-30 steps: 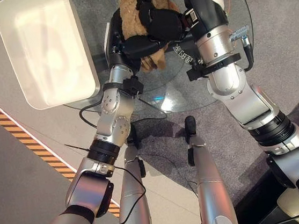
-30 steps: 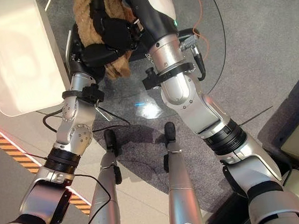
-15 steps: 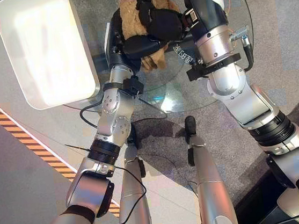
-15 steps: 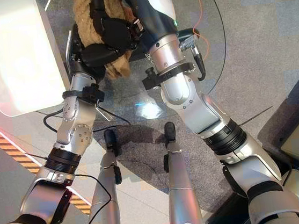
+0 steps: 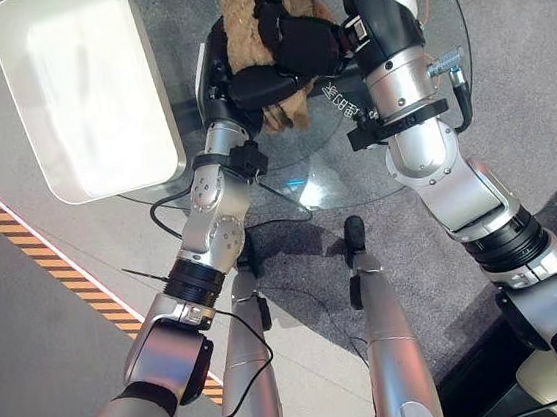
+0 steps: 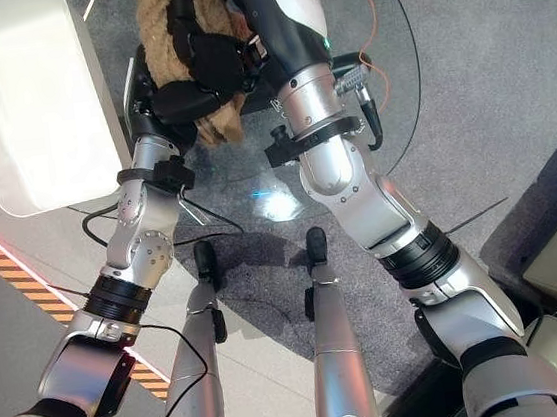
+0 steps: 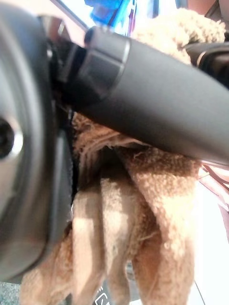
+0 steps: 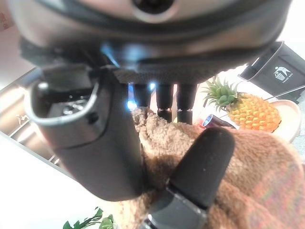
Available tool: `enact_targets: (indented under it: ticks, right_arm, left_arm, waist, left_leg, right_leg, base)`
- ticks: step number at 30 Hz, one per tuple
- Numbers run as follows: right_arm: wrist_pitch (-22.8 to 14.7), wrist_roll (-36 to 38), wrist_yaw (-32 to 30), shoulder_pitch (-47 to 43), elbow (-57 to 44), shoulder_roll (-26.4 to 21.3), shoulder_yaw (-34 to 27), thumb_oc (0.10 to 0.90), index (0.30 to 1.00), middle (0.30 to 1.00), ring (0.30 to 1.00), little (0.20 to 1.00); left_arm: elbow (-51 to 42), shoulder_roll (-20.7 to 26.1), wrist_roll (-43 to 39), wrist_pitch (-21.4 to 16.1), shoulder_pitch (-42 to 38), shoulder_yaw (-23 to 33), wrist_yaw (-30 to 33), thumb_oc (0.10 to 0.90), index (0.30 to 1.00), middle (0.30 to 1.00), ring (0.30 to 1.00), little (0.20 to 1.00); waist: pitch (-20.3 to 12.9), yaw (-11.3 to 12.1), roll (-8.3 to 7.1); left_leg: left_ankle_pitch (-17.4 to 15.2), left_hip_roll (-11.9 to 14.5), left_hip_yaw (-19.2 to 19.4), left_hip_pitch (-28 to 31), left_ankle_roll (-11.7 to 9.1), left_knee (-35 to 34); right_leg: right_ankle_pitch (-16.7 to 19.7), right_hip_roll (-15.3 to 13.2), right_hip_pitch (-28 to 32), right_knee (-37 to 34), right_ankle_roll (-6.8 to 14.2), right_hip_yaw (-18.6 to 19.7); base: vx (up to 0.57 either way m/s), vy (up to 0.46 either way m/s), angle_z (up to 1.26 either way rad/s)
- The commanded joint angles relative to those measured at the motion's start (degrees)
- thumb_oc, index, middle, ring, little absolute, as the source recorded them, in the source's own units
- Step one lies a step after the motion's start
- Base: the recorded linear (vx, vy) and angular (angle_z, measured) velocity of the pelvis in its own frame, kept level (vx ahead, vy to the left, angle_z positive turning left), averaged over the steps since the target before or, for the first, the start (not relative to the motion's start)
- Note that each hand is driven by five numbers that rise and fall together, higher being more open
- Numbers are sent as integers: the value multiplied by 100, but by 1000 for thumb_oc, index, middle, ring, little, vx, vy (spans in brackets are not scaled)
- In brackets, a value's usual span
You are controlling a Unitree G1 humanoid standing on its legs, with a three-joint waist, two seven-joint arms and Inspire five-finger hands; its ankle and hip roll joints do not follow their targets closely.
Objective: Wipe the table with a cloth and put it in the basket.
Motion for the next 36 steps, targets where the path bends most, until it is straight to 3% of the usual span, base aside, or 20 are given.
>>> enact_targets:
  ticks: [1,36]
  right_arm:
    - [-752,17,-468,-1344,-1230,392,-673,800,900,900,900,900]
    - [-786,-108,-494,-1332,-1225,377,-718,800,900,900,900,900]
  left_arm:
    - [-481,-122,44,-423,-525,-48,-396,100,300,300,300,200]
    - [-459,-89,-36,-470,-546,18,-347,100,300,300,300,200]
  waist:
    - [-152,32,-176]
    - [-152,28,-166]
  left_leg:
    - [-234,-523,305,189,412,-73]
    - [-165,-508,313,158,405,-130]
  right_leg:
    - [-153,766,440,-504,-467,-454]
    - [-85,770,402,-559,-470,-460]
  base:
    - [0,0,0]
    - [0,0,0]
